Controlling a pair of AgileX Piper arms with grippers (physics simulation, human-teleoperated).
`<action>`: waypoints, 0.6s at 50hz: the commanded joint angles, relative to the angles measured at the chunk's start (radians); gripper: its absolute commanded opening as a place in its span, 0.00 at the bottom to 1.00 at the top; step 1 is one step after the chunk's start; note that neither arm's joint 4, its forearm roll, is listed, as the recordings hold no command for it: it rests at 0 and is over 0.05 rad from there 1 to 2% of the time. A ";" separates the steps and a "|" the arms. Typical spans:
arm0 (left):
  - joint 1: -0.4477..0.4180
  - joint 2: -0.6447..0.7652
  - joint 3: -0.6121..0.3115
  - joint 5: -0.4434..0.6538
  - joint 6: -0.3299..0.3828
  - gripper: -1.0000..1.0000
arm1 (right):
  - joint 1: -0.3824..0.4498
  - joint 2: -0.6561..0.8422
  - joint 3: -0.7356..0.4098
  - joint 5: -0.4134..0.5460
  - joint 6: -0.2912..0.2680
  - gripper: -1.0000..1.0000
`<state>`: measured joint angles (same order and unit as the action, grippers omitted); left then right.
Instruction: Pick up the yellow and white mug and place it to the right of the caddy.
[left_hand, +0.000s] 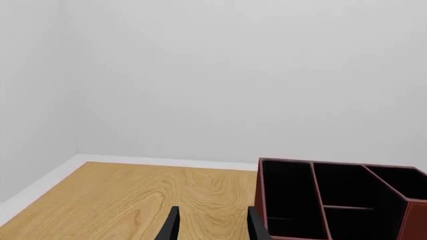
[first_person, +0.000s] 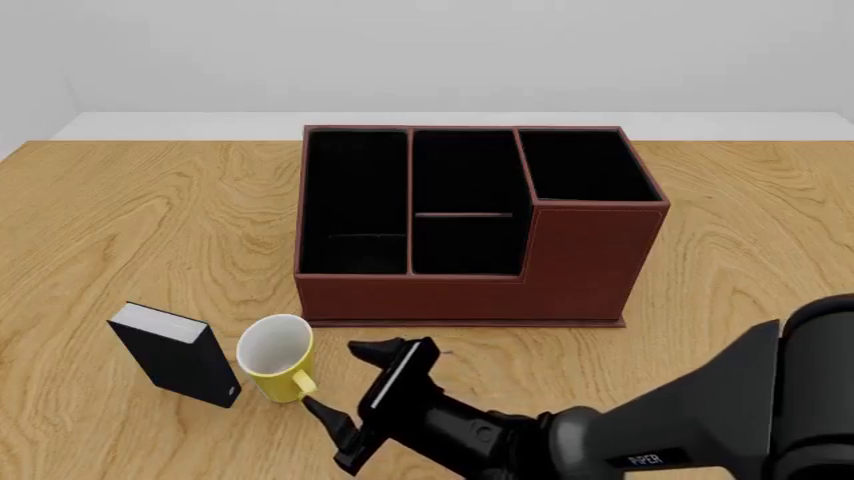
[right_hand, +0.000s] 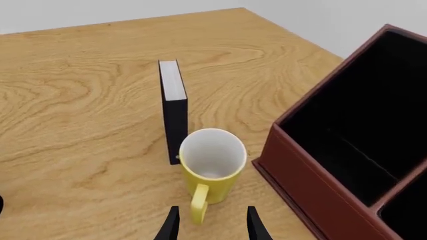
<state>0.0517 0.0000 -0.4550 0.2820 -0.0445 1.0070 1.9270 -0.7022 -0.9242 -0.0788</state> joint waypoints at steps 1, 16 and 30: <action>0.002 0.000 -0.006 0.005 0.003 1.00 | 0.007 0.024 -0.028 0.012 0.004 1.00; 0.000 0.000 -0.014 0.013 0.008 1.00 | 0.022 0.057 -0.070 0.030 0.001 1.00; -0.006 0.000 -0.016 0.016 0.007 1.00 | 0.018 0.087 -0.093 0.038 0.004 1.00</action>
<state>0.0487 0.0000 -0.4697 0.2955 -0.0377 1.0246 1.9808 -0.7760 -0.8857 -0.0793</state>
